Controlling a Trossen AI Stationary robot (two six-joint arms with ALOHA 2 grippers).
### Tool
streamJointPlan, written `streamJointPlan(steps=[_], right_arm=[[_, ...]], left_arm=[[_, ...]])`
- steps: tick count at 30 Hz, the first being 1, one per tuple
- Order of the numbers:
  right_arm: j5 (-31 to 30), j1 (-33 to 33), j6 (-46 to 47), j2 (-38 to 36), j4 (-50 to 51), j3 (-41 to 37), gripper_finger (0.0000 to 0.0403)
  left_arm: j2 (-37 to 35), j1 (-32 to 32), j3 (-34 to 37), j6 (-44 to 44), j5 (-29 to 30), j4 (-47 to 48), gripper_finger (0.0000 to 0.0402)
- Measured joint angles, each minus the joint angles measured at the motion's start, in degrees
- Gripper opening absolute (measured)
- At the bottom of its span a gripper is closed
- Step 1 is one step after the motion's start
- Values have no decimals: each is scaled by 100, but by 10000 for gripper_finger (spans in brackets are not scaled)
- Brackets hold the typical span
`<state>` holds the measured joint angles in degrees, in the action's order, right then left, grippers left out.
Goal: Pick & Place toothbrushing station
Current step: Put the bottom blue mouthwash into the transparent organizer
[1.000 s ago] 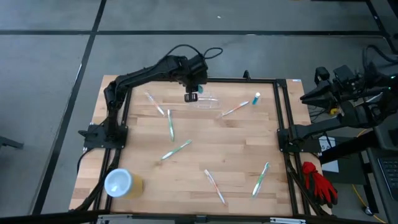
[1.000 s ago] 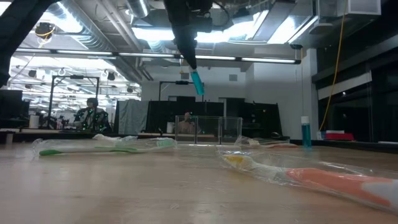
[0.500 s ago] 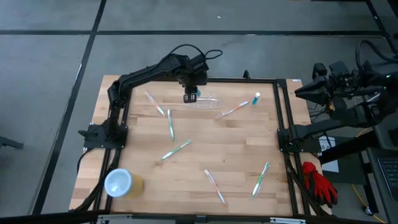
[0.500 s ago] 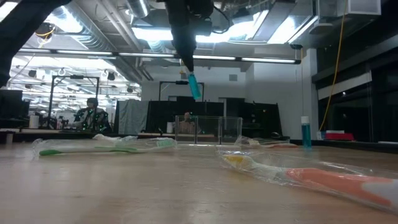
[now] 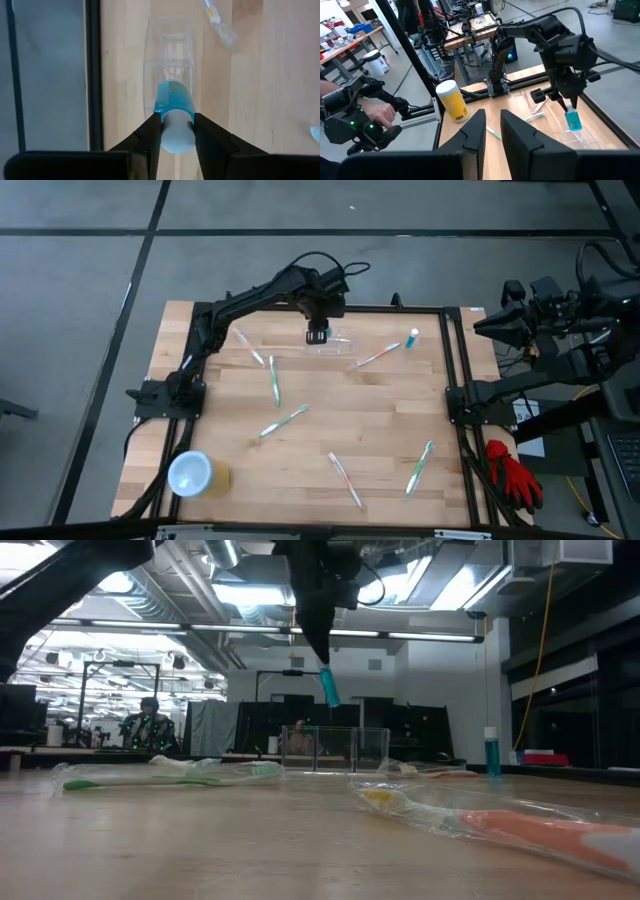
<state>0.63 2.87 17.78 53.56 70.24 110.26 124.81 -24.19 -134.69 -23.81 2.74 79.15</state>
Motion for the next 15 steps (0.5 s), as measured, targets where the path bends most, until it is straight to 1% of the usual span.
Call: streamJointPlan(steps=[4,15], right_arm=[[25,2,-16,0,0,0,61],[26,2,-22,0,0,0,62]], left_arm=[[20,1,-27,-7,-22,-196,93],[312,-28,-18,-189,34,-108,93]])
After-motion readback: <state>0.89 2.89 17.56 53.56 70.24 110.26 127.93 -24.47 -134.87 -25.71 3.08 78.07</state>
